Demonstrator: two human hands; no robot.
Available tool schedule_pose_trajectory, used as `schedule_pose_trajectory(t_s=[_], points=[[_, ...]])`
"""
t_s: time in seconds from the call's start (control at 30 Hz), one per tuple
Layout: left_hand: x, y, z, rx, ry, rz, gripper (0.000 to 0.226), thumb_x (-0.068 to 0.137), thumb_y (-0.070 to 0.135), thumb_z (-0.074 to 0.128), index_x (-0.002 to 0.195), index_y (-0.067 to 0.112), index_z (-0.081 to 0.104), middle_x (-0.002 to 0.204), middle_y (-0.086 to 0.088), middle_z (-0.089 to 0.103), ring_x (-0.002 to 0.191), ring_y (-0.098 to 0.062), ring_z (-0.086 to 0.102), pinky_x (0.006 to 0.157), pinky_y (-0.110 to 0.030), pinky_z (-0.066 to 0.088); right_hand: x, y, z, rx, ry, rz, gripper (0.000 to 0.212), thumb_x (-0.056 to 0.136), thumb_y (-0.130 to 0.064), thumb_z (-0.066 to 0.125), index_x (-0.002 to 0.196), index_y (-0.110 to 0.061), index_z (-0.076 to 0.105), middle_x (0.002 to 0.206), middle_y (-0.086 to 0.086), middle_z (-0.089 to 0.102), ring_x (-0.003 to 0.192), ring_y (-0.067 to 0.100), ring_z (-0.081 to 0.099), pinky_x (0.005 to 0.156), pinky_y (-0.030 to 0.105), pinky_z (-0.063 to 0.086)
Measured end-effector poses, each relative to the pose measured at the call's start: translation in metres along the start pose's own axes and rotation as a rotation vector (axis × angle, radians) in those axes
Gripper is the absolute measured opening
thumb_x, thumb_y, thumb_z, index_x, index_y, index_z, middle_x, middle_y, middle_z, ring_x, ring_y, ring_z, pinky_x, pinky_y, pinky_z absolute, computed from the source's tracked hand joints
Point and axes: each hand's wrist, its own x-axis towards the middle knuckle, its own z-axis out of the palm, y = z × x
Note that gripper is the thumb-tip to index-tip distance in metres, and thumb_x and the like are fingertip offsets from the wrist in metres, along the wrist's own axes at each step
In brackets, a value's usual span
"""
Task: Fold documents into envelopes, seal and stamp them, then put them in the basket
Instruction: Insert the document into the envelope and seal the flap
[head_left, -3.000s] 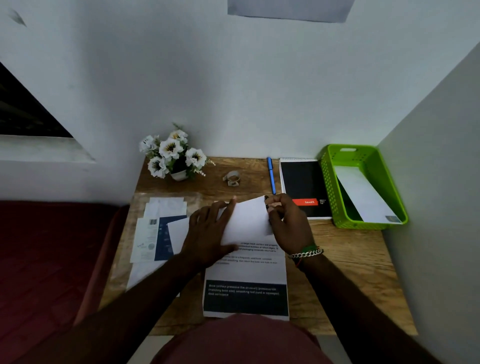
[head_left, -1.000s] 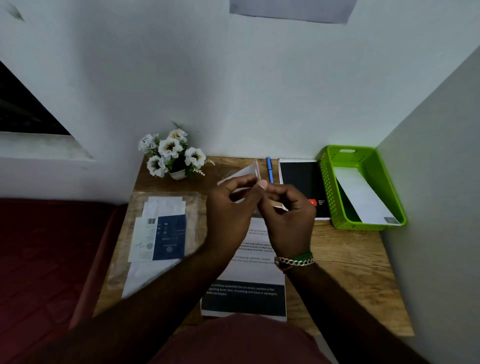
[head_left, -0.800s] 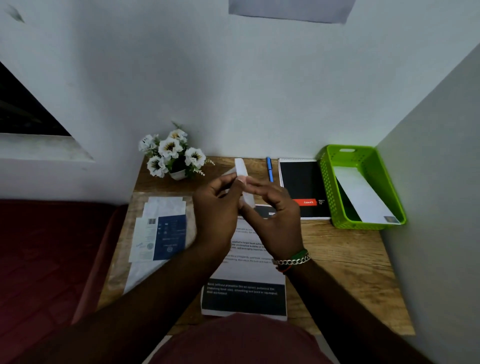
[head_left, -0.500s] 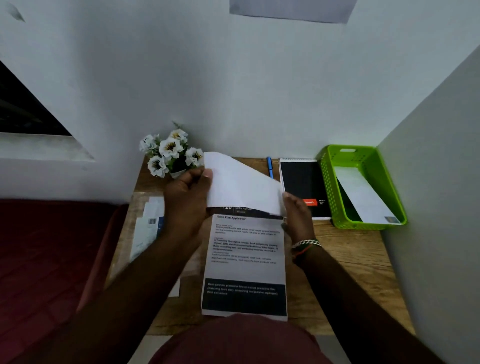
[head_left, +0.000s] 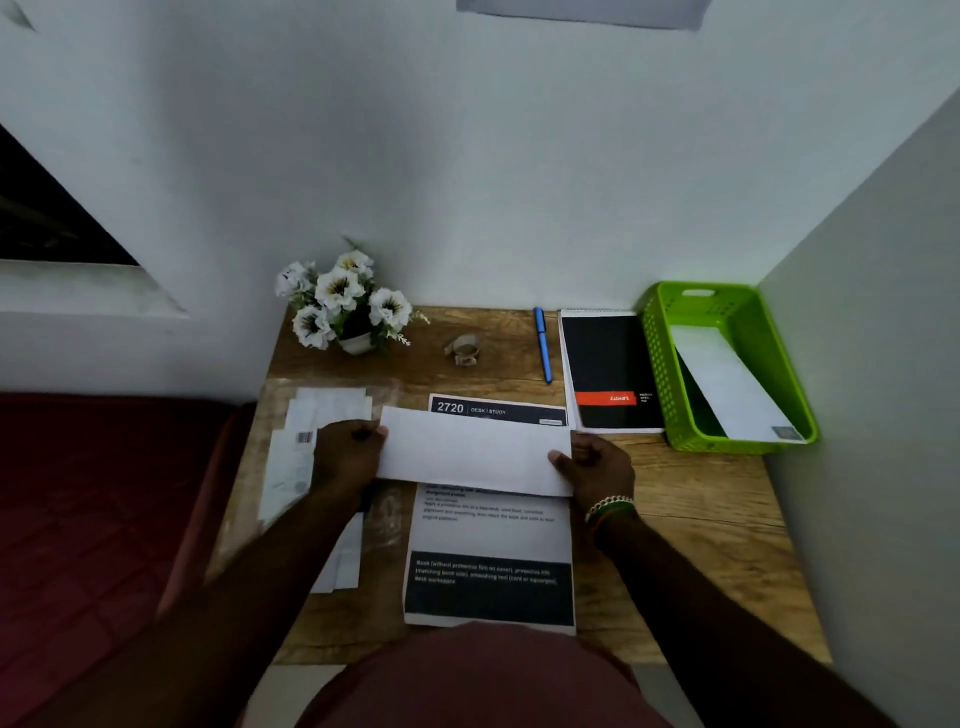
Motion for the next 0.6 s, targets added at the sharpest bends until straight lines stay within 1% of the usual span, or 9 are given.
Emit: schedule_pose_trajectory(t_s=[0.07,0.17,0.27,0.33,0.4,0.47,0.5,0.53,0.6], points=[[0.003,-0.004,0.004,0.123,0.024,0.051,0.022,0.097,0.020,0.066,0.111,0.006,0.074,0.119,-0.016,0.070,0.110,-0.033,0.064,0.093,-0.035,0.045,0.004,0.003,0.002,-0.225,0.015,-0.058,0.039,0.071,-0.025,0.089,0.105,-0.015,0.074,0.098,0.002,0.075,0.086,0.015,0.068,0.089,0.030,0.054],[0.003,-0.006,0.006,0.227,0.053,0.163,0.021,0.098,0.018,0.064,0.112,0.005,0.073,0.119,-0.018,0.070,0.112,-0.035,0.064,0.098,-0.038,0.045,0.008,0.006,0.004,-0.448,0.033,-0.136,0.041,0.074,-0.040,0.084,0.109,-0.023,0.069,0.106,0.000,0.073,0.097,0.022,0.067,0.089,0.035,0.053],[-0.002,-0.007,0.007,0.275,0.070,0.235,0.025,0.098,0.013,0.063,0.121,0.006,0.069,0.123,-0.016,0.068,0.115,-0.034,0.062,0.095,-0.034,0.043,0.009,0.009,0.005,-0.535,0.039,-0.205,0.045,0.075,-0.042,0.082,0.111,-0.022,0.065,0.112,0.001,0.069,0.102,0.024,0.063,0.088,0.038,0.053],[-0.004,-0.012,0.008,0.414,0.101,0.307,0.034,0.095,0.013,0.065,0.129,0.009,0.064,0.128,-0.016,0.061,0.118,-0.035,0.057,0.098,-0.040,0.045,0.010,0.015,0.005,-0.615,0.027,-0.293,0.044,0.078,-0.044,0.079,0.113,-0.023,0.064,0.113,0.002,0.064,0.102,0.023,0.062,0.081,0.036,0.053],[-0.005,-0.023,0.011,0.583,0.123,0.464,0.044,0.089,0.011,0.070,0.132,0.012,0.061,0.133,-0.016,0.054,0.119,-0.036,0.053,0.098,-0.049,0.046,0.010,0.019,0.004,-0.668,-0.001,-0.368,0.036,0.082,-0.048,0.073,0.110,-0.028,0.063,0.105,-0.002,0.060,0.090,0.019,0.062,0.068,0.031,0.051],[-0.005,-0.036,0.017,0.700,0.057,0.695,0.047,0.085,0.012,0.074,0.130,0.014,0.063,0.133,-0.017,0.055,0.117,-0.038,0.053,0.095,-0.054,0.049,0.010,0.021,0.003,-0.694,-0.015,-0.392,0.032,0.085,-0.050,0.069,0.109,-0.031,0.062,0.099,-0.005,0.057,0.081,0.014,0.059,0.062,0.029,0.048],[-0.005,-0.040,0.021,0.749,-0.022,0.788,0.046,0.085,0.015,0.074,0.129,0.015,0.063,0.132,-0.016,0.056,0.118,-0.038,0.054,0.094,-0.055,0.051,0.012,0.021,0.003,-0.704,-0.018,-0.402,0.032,0.085,-0.051,0.068,0.109,-0.031,0.062,0.098,-0.006,0.057,0.079,0.013,0.059,0.061,0.028,0.047],[-0.006,-0.042,0.025,0.789,-0.102,0.851,0.044,0.086,0.018,0.073,0.129,0.018,0.064,0.133,-0.014,0.057,0.119,-0.037,0.054,0.095,-0.055,0.052,0.012,0.020,0.002,-0.714,-0.027,-0.407,0.032,0.086,-0.052,0.067,0.109,-0.031,0.062,0.098,-0.006,0.057,0.079,0.013,0.059,0.060,0.027,0.046],[-0.008,-0.044,0.032,0.829,-0.205,0.861,0.038,0.089,0.022,0.068,0.127,0.024,0.064,0.133,-0.008,0.058,0.122,-0.034,0.055,0.096,-0.054,0.051,0.014,0.018,0.001,-0.736,-0.051,-0.408,0.032,0.087,-0.053,0.066,0.109,-0.031,0.062,0.103,-0.005,0.058,0.081,0.014,0.060,0.061,0.027,0.046]])
